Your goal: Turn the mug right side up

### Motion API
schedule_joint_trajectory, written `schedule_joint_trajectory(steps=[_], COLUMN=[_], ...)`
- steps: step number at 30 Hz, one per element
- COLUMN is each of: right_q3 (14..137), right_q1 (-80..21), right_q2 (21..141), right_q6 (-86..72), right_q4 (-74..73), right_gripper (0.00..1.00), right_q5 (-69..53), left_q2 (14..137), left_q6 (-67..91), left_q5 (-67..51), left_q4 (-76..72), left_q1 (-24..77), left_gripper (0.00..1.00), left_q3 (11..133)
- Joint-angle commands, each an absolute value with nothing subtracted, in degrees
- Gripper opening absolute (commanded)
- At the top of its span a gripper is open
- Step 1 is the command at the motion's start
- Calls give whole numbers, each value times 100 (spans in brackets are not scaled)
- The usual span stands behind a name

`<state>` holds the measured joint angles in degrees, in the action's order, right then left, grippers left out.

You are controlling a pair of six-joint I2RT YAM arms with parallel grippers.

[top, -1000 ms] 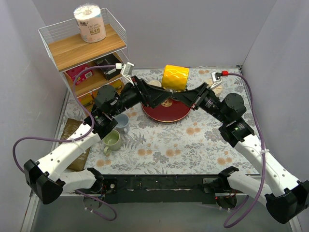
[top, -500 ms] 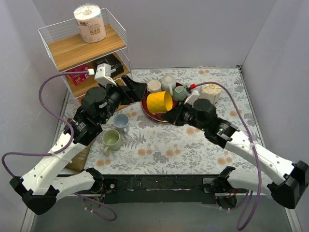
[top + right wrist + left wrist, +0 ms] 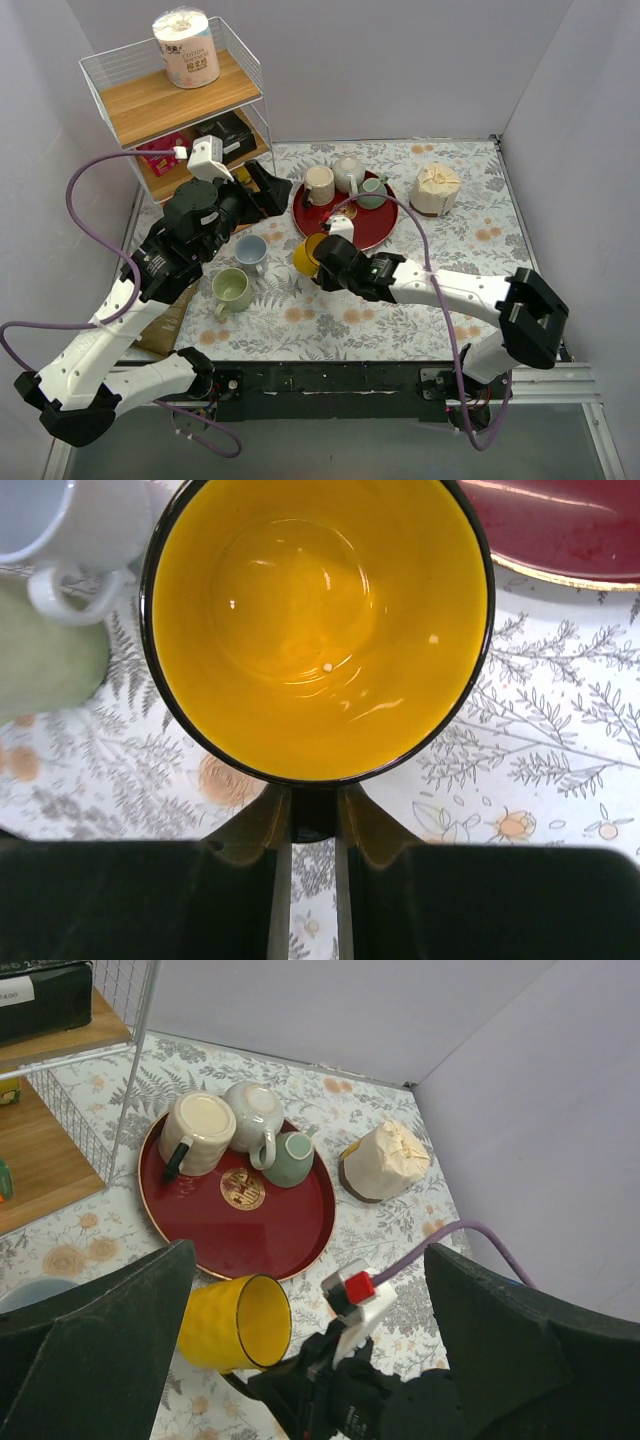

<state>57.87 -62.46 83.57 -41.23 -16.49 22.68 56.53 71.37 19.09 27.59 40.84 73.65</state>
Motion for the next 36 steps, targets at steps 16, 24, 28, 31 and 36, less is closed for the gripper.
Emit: schedule_joint_trajectory(steps=[16,24,28,31,36], right_q3=[8595,9131,9527,9650,10194], right_q1=[-6812,-6820,-6829,-6820,-6741], right_q2=[10819,11346,11733,11917,12269], right_q6=[-3726,-3472,-3428,-3314,-3296], right_q4=[-2873,-3085,-3349,-3357,-3743], right_gripper=[1,1,1,1,1], right_q5=[3726,3894,3955,3972,4017], left_q2=[4940,4755,4746,4720,4685], left_q6=[7023,7049,7040,7058,7075], left_q5=[2443,2514,2487,2487,2461], left_q4=[4210,4377,4473,4509,4596], left_q1=[4087,4087,4087,4087,4087], left_gripper=[98,98,98,98,98], left_q3=[7840,7884,7972,8007,8060])
